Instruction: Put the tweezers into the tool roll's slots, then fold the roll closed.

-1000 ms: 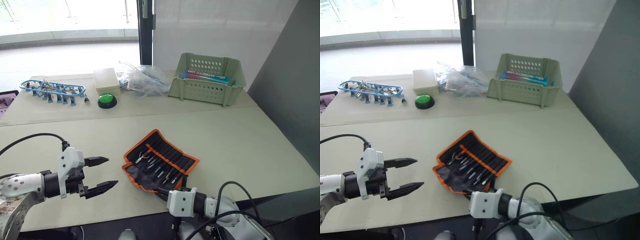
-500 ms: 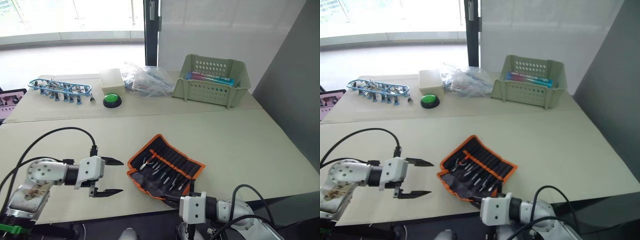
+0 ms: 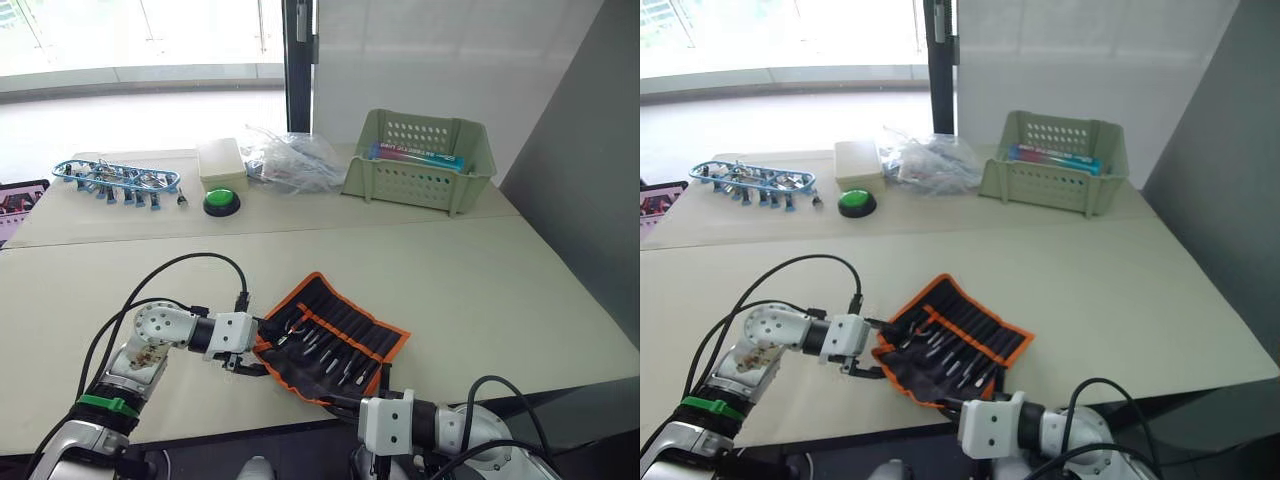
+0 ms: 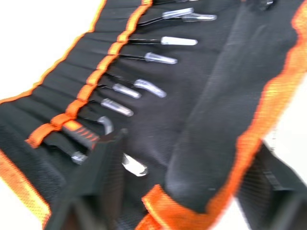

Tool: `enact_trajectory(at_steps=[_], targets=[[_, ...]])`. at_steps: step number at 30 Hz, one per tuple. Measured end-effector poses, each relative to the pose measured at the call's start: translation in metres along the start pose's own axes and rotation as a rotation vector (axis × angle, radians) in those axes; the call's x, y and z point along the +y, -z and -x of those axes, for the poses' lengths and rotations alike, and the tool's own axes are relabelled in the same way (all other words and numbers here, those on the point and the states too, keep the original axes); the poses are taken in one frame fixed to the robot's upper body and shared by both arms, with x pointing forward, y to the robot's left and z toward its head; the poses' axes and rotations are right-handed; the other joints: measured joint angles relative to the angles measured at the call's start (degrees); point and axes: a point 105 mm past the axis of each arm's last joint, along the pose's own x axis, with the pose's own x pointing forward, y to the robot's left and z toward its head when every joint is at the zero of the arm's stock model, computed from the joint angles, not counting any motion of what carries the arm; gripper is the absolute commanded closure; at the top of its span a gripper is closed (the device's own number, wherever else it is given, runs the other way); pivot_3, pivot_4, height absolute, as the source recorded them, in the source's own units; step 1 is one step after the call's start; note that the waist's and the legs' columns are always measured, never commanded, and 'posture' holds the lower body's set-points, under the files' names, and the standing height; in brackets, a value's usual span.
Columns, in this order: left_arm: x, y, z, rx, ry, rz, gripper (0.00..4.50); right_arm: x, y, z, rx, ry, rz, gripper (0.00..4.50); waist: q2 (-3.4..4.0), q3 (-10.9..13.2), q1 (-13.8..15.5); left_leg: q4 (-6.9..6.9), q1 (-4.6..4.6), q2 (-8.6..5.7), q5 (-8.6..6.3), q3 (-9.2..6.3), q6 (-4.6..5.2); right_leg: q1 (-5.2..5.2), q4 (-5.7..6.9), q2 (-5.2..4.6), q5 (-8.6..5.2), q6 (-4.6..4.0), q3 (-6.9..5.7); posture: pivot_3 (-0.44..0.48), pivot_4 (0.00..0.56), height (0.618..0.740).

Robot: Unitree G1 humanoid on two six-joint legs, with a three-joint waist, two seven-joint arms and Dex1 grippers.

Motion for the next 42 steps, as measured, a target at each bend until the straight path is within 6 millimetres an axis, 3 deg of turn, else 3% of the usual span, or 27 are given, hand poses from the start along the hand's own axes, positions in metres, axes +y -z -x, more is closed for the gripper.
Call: enact_trajectory(at_steps=[6, 13, 20, 27, 38, 42], targets=[[-0.004, -0.001, 0.005, 0.001, 0.021, -0.001, 4.47, -0.002, 0.000, 0.000, 0.011, 0.001, 0.025, 4.50, 0.00, 0.00, 0.03, 0.04, 0.00, 0.00, 0.00, 0.00, 0.00, 0.01, 0.01, 0.00, 0.00, 0.00, 0.00, 0.000, 0.150, 0.736], [-0.013, -0.004, 0.020, 0.023, -0.020, 0.003, 4.49, -0.014, 0.009, -0.005, 0.058, 0.004, 0.118, 4.50, 0.01, 0.01, -0.09, 0.03, 0.04, 0.02, 0.00, 0.00, 0.00, -0.01, 0.07, 0.01, 0.00, -0.01, 0.02, 0.000, 0.150, 0.736], [-0.032, -0.011, 0.040, 0.065, -0.137, 0.081, 4.49, -0.039, 0.009, -0.017, 0.041, -0.008, 0.280, 4.50, 0.03, 0.03, -0.31, 0.00, 0.07, 0.07, 0.00, 0.01, 0.00, -0.04, 0.07, 0.04, -0.01, -0.02, 0.03, 0.000, 0.150, 0.736], [-0.061, -0.010, 0.050, 0.120, -0.257, 0.236, 4.49, -0.047, 0.006, -0.034, -0.017, -0.082, 0.246, 4.50, 0.07, 0.07, -0.09, 0.01, 0.08, 0.08, 0.00, 0.01, 0.00, -0.01, 0.07, 0.05, -0.03, -0.05, 0.03, 0.000, 0.150, 0.736], [-0.065, 0.002, 0.047, 0.130, -0.367, 0.399, 4.49, -0.040, 0.015, -0.040, -0.005, -0.179, 0.163, 4.50, 0.09, 0.09, -0.05, 0.00, 0.11, 0.09, 0.00, 0.01, 0.00, -0.02, 0.10, 0.07, -0.03, -0.09, 0.03, 0.000, 0.150, 0.736], [-0.064, 0.003, 0.050, 0.134, -0.378, 0.403, 4.50, -0.045, 0.018, -0.036, -0.005, -0.152, 0.121, 3.30, 0.09, 0.09, -0.04, 0.01, 0.11, 0.08, 0.00, 0.02, 0.00, -0.01, 0.10, 0.06, -0.04, -0.10, 0.03, 0.000, 0.150, 0.736]])
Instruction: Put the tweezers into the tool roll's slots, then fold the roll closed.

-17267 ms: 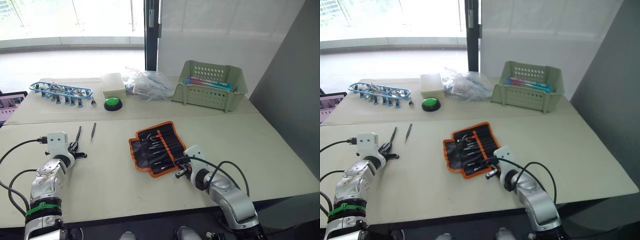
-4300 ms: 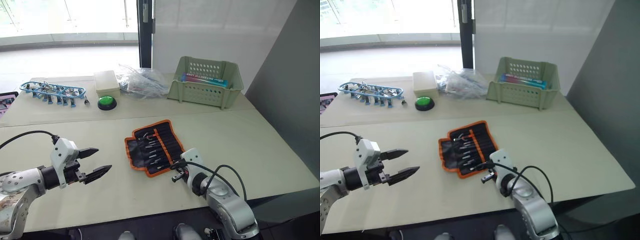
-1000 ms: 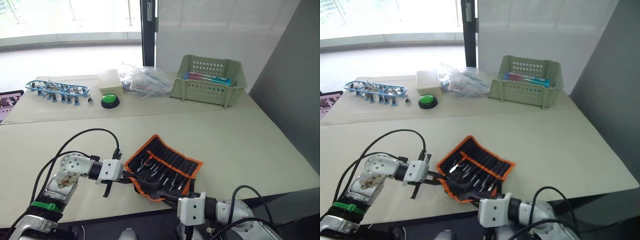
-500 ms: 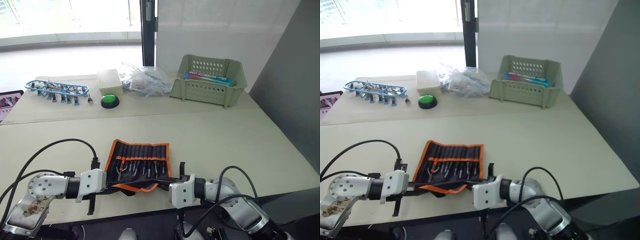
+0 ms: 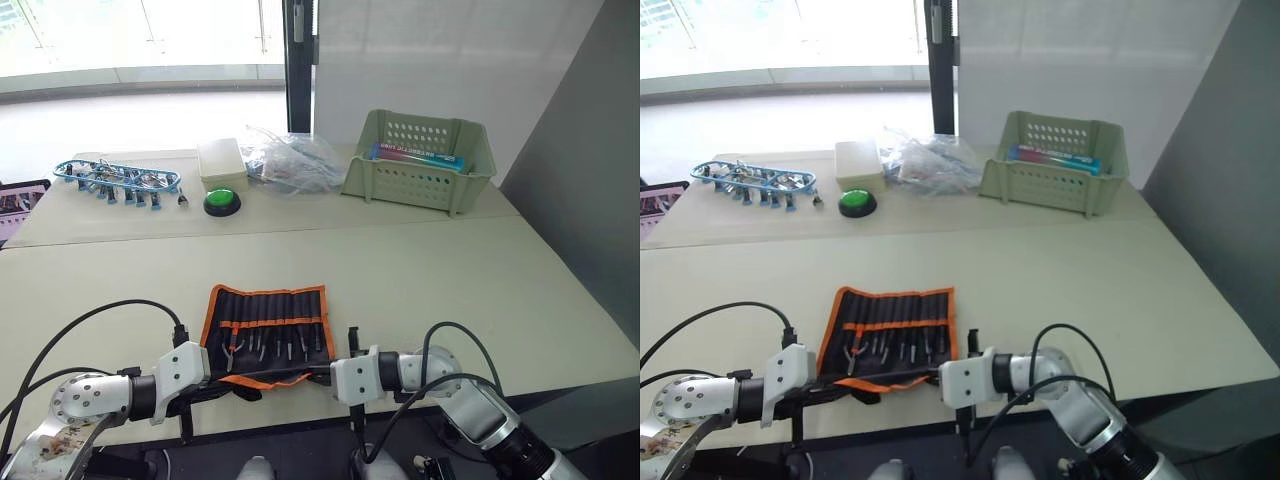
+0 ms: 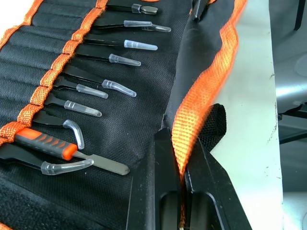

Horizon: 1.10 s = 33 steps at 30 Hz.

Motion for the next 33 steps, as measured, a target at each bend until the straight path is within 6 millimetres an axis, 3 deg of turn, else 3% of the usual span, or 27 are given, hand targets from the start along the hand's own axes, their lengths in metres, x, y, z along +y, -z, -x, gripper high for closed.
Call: enact_trajectory(at_steps=[9, 20, 23, 31, 33], targets=[[0.011, -0.008, 0.002, -0.052, -0.039, 0.057, 4.50, -0.006, 0.003, 0.010, -0.004, 0.077, -0.097, 0.16, 0.00, 0.00, 0.04, -0.01, -0.01, 0.00, 0.00, -0.01, 0.00, 0.00, 0.00, 0.00, 0.00, 0.01, -0.01, 0.000, 0.150, 0.736], [0.023, -0.002, -0.010, -0.025, -0.020, 0.269, 4.50, -0.012, -0.023, 0.018, -0.080, 0.162, -0.216, 0.03, 0.00, 0.00, 0.05, 0.00, -0.02, 0.00, 0.00, 0.00, 0.00, -0.01, 0.00, 0.00, 0.01, 0.02, 0.00, 0.000, 0.150, 0.736], [0.024, -0.003, -0.014, -0.022, -0.015, 0.307, 4.50, -0.013, -0.031, 0.019, -0.097, 0.164, -0.212, 0.83, 0.00, 0.00, 0.03, 0.00, -0.02, 0.00, 0.00, 0.00, 0.00, -0.02, -0.01, 0.00, 0.02, 0.03, 0.00, 0.000, 0.150, 0.736], [0.024, -0.002, -0.015, -0.018, -0.017, 0.311, 4.50, -0.011, -0.036, 0.018, -0.110, 0.151, -0.232, 3.60, 0.00, 0.00, 0.03, -0.01, -0.02, 0.00, 0.00, -0.01, 0.00, -0.03, -0.01, 0.00, 0.00, 0.00, 0.00, 0.000, 0.150, 0.736], [0.024, -0.002, -0.014, -0.017, -0.021, 0.308, 3.90, -0.010, -0.037, 0.016, -0.115, 0.143, -0.231, 4.29, 0.00, 0.00, 0.01, 0.00, -0.02, 0.00, 0.00, 0.00, 0.00, -0.03, -0.01, 0.00, -0.01, -0.01, 0.00, 0.000, 0.150, 0.736]])
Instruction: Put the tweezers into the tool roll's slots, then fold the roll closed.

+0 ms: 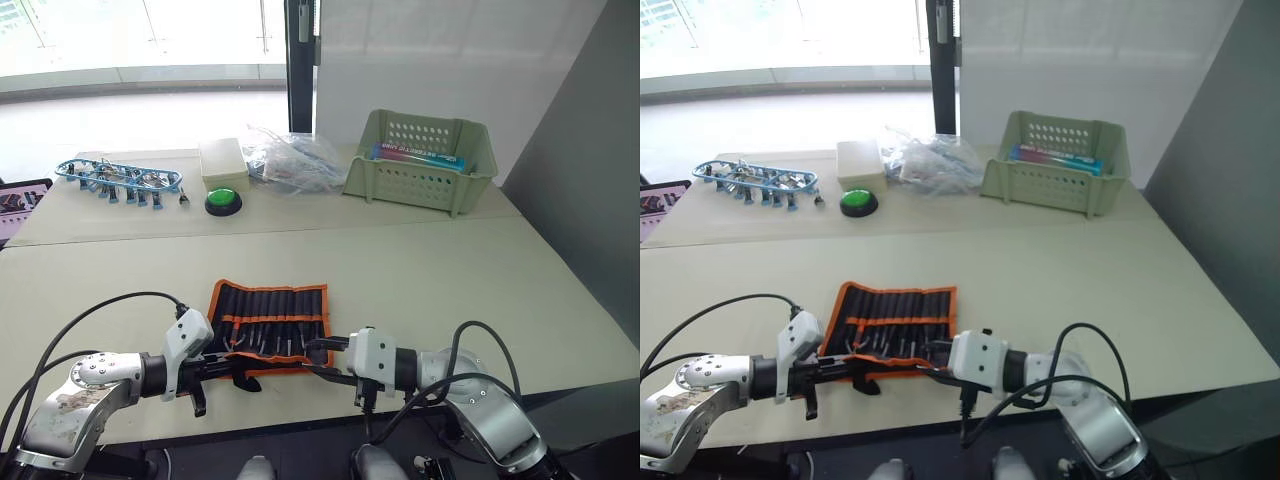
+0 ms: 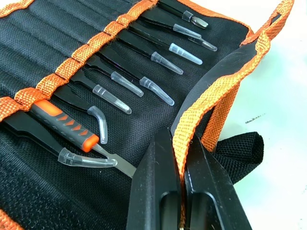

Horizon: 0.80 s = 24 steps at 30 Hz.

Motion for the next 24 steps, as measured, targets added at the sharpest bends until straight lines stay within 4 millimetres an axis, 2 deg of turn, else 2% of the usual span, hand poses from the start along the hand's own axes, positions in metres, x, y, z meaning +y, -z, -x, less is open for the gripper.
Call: enact_trajectory(at_steps=[1, 5, 12, 17, 24], targets=[[0.001, 0.000, 0.000, 0.000, -0.005, -0.001, 3.63, 0.001, -0.001, -0.002, -0.006, -0.010, 0.004, 4.50, 0.00, 0.00, -0.01, 0.00, 0.00, 0.00, 0.00, 0.00, 0.00, -0.01, 0.00, 0.00, -0.01, -0.02, 0.00, 0.000, 0.150, 0.736], [0.002, -0.001, 0.001, -0.004, -0.016, -0.005, 2.29, 0.008, -0.011, -0.015, -0.058, -0.052, 0.021, 4.50, 0.00, 0.00, -0.07, -0.01, 0.00, 0.00, 0.00, 0.00, 0.00, -0.01, 0.00, 0.00, 0.01, 0.02, 0.00, 0.000, 0.150, 0.736], [0.001, -0.003, 0.001, -0.009, -0.014, -0.017, 0.02, 0.011, -0.002, -0.027, -0.033, -0.090, 0.052, 4.50, 0.00, 0.00, -0.01, -0.01, 0.00, 0.00, 0.00, 0.00, 0.00, -0.01, -0.01, 0.00, 0.02, 0.02, -0.01, 0.000, 0.150, 0.736], [0.002, -0.006, 0.002, -0.022, -0.026, -0.035, 0.02, 0.007, 0.017, -0.035, 0.039, -0.074, 0.049, 4.50, 0.00, 0.00, 0.01, -0.01, 0.00, 0.00, 0.00, 0.00, 0.00, -0.02, -0.01, 0.00, 0.02, 0.02, -0.01, 0.000, 0.150, 0.736], [0.006, -0.010, 0.015, -0.048, -0.070, -0.050, 0.02, -0.013, 0.037, -0.045, 0.113, 0.036, 0.004, 4.50, 0.01, 0.00, -0.30, -0.05, -0.02, 0.01, 0.00, 0.00, 0.00, -0.06, -0.01, 0.01, 0.02, 0.02, -0.01, 0.000, 0.150, 0.736]])
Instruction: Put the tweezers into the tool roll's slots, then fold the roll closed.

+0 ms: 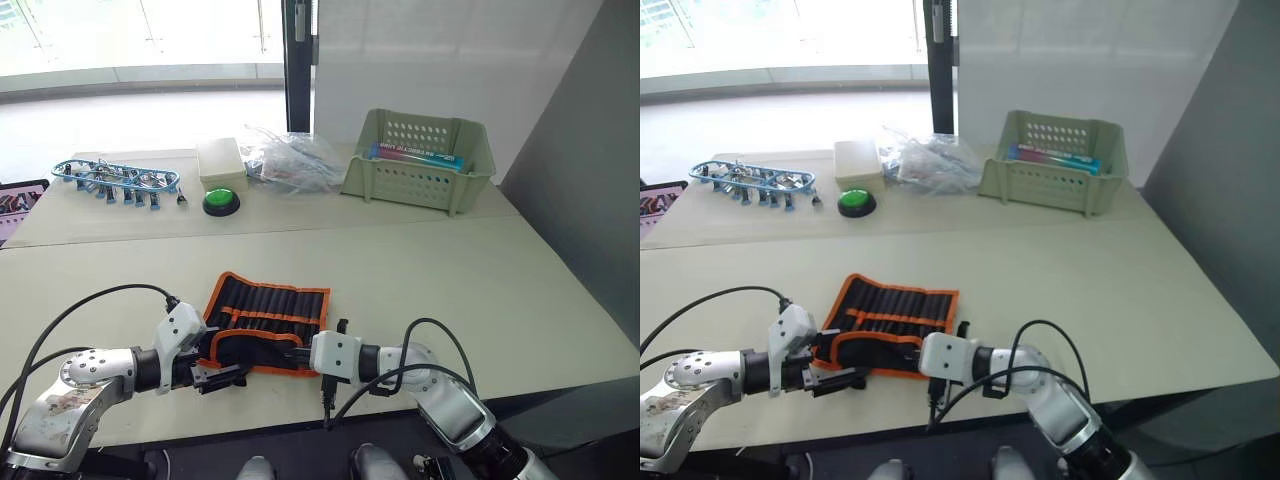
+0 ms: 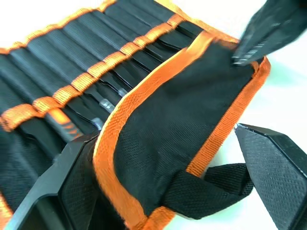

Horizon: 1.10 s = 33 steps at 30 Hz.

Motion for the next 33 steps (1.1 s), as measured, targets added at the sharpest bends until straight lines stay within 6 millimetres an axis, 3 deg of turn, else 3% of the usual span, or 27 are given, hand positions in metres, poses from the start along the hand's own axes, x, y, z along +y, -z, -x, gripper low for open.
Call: enact_trajectory(at_steps=[7, 15, 21, 24, 28, 33], targets=[[0.006, -0.003, 0.020, -0.017, -0.044, -0.017, 0.02, -0.005, 0.013, -0.001, 0.067, 0.011, -0.030, 4.50, 0.02, 0.01, 0.28, 0.02, 0.01, -0.01, 0.00, 0.00, 0.00, 0.05, -0.01, -0.01, -0.08, -0.13, -0.01, 0.000, 0.150, 0.736], [0.009, -0.021, 0.028, -0.131, -0.022, 0.030, 2.56, -0.005, 0.014, -0.002, 0.075, 0.012, -0.036, 4.50, 0.02, 0.00, 0.16, 0.01, 0.04, 0.00, 0.00, 0.00, 0.00, 0.06, 0.00, -0.01, -0.01, -0.01, 0.00, 0.000, 0.150, 0.736], [-0.002, -0.009, 0.003, -0.181, -0.010, 0.068, 4.47, -0.004, 0.014, -0.001, 0.082, 0.012, -0.044, 4.50, 0.01, 0.00, 0.27, 0.03, 0.05, -0.01, 0.00, 0.00, 0.00, 0.09, -0.02, -0.01, 0.00, 0.00, 0.00, 0.000, 0.150, 0.736], [-0.001, 0.003, -0.012, -0.178, -0.037, 0.073, 4.47, -0.003, 0.014, -0.001, 0.083, 0.011, -0.046, 4.50, -0.01, -0.01, 0.24, 0.02, 0.05, 0.00, 0.00, 0.00, 0.00, 0.08, -0.01, 0.01, 0.01, -0.01, 0.00, 0.000, 0.150, 0.736], [0.011, 0.013, -0.017, -0.134, -0.110, 0.024, 4.47, -0.003, 0.014, 0.001, 0.087, 0.009, -0.046, 4.50, 0.00, -0.02, 0.24, 0.02, 0.05, -0.01, 0.00, 0.00, 0.00, 0.08, -0.01, 0.00, 0.01, -0.01, 0.01, 0.000, 0.150, 0.736], [0.010, 0.022, -0.023, -0.121, -0.132, -0.013, 4.47, -0.003, 0.013, 0.001, 0.086, 0.006, -0.050, 4.50, 0.02, -0.03, 0.27, 0.01, 0.06, -0.02, 0.00, 0.00, 0.00, 0.10, -0.03, -0.01, 0.01, 0.00, 0.00, 0.000, 0.150, 0.736]])
